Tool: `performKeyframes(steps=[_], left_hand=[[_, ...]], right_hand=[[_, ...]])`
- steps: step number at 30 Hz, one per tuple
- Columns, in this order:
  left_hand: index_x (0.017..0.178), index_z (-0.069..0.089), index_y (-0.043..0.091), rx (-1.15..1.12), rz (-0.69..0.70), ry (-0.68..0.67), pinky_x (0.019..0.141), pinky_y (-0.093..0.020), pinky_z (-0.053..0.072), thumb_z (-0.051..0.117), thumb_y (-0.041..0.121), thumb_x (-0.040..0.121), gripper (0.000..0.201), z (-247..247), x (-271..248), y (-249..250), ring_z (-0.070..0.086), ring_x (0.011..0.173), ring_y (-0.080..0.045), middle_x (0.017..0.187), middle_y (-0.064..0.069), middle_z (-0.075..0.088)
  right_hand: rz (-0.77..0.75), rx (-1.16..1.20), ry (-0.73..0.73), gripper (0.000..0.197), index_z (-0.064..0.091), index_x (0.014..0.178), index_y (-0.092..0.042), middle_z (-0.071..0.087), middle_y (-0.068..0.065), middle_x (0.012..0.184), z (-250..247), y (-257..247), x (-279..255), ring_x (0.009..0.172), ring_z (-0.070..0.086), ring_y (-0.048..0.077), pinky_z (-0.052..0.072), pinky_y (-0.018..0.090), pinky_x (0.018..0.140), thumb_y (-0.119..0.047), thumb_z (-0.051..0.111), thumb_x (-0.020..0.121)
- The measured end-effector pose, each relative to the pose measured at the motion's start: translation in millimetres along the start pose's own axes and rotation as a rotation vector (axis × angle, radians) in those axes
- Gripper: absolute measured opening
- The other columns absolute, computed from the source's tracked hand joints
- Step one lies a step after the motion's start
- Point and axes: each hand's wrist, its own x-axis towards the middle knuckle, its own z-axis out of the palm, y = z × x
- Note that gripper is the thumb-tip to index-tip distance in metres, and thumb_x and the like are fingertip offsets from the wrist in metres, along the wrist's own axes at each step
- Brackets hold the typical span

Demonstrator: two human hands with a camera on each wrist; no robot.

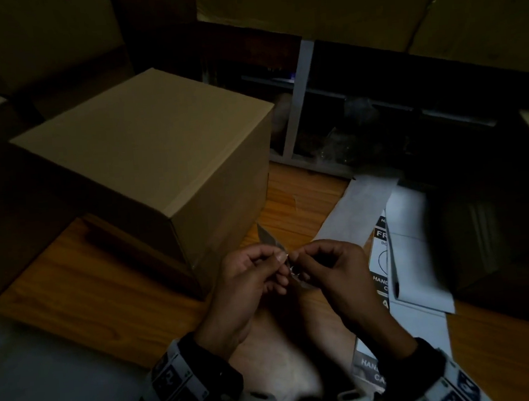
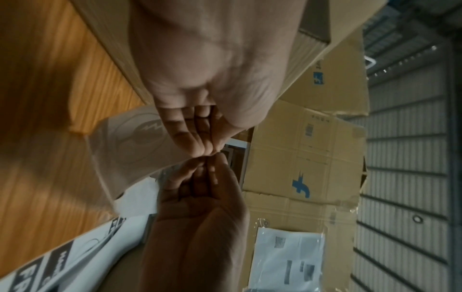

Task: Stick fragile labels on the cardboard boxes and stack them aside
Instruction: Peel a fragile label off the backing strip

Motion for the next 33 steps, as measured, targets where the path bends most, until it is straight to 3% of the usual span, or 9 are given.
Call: performKeyframes(steps=[4,8,11,19,22,28,33], left_hand=[[0.079,0.069,0.005,0.002,-0.001,-0.007,0.049,-0.019,0.048,0.058,0.002,0.092,0.018,-6.4,-4.1,-0.6,0.057,0.056,-0.012,0.064,-0.006,0.063],[0.066,0.073,0.015,0.009,0.006,-0.027,0.05,-0.02,0.048,0.057,0.002,0.092,0.032,-13.8,-8.2,-2.5,0.058,0.057,-0.012,0.064,-0.007,0.062],[0.073,0.07,0.009,-0.008,-0.012,-0.02,0.05,-0.02,0.047,0.057,0.001,0.092,0.025,-18.1,-11.1,-4.3,0.057,0.058,-0.013,0.066,-0.008,0.062],[0.082,0.069,0.002,0.033,0.038,-0.004,0.049,-0.019,0.046,0.058,0.001,0.092,0.016,-19.9,-17.5,-9.3,0.056,0.057,-0.011,0.065,-0.006,0.063],[0.082,0.07,0.004,0.098,0.114,0.015,0.05,-0.02,0.047,0.059,0.002,0.092,0.015,-19.1,-19.8,-10.6,0.057,0.056,-0.01,0.064,-0.004,0.063],[0.08,0.069,0.005,0.093,0.134,-0.014,0.05,-0.021,0.047,0.058,0.001,0.092,0.017,-18.3,-23.4,-10.3,0.056,0.057,-0.01,0.063,-0.003,0.062],[0.081,0.067,0.003,0.042,0.123,-0.039,0.05,-0.02,0.047,0.057,-0.001,0.092,0.016,-19.7,-24.1,-13.0,0.057,0.057,-0.011,0.063,-0.004,0.063]], right_hand=[[-0.03,-0.041,0.0,0.018,0.075,0.074,-0.02,0.073,-0.003,0.068,4.5,-0.5,-6.3,0.061,0.066,0.007,0.052,0.021,0.059,-0.008,0.07,0.087],[-0.079,-0.123,-0.024,0.017,0.075,0.076,-0.022,0.072,-0.008,0.068,9.5,-0.8,-12.4,0.06,0.065,0.003,0.049,0.016,0.057,-0.008,0.072,0.085],[-0.064,-0.162,-0.004,0.024,0.074,0.074,-0.026,0.072,-0.012,0.067,13.8,1.7,-15.4,0.061,0.066,0.002,0.048,0.015,0.057,-0.006,0.07,0.087],[-0.028,-0.085,0.037,0.018,0.076,0.077,-0.019,0.074,-0.001,0.073,18.0,3.2,-25.8,0.066,0.07,0.012,0.054,0.023,0.062,-0.005,0.07,0.086],[-0.04,-0.109,0.051,0.014,0.077,0.076,-0.018,0.074,-0.003,0.072,18.4,4.5,-27.3,0.065,0.069,0.01,0.053,0.021,0.06,-0.009,0.072,0.085],[0.01,-0.061,0.056,0.017,0.075,0.075,-0.011,0.073,0.003,0.07,17.4,5.4,-30.5,0.059,0.067,0.01,0.05,0.019,0.056,0.0,0.068,0.086],[-0.013,0.019,0.064,0.017,0.074,0.08,-0.013,0.073,0.004,0.076,16.6,6.6,-34.7,0.069,0.068,0.013,0.053,0.023,0.064,-0.001,0.065,0.089]])
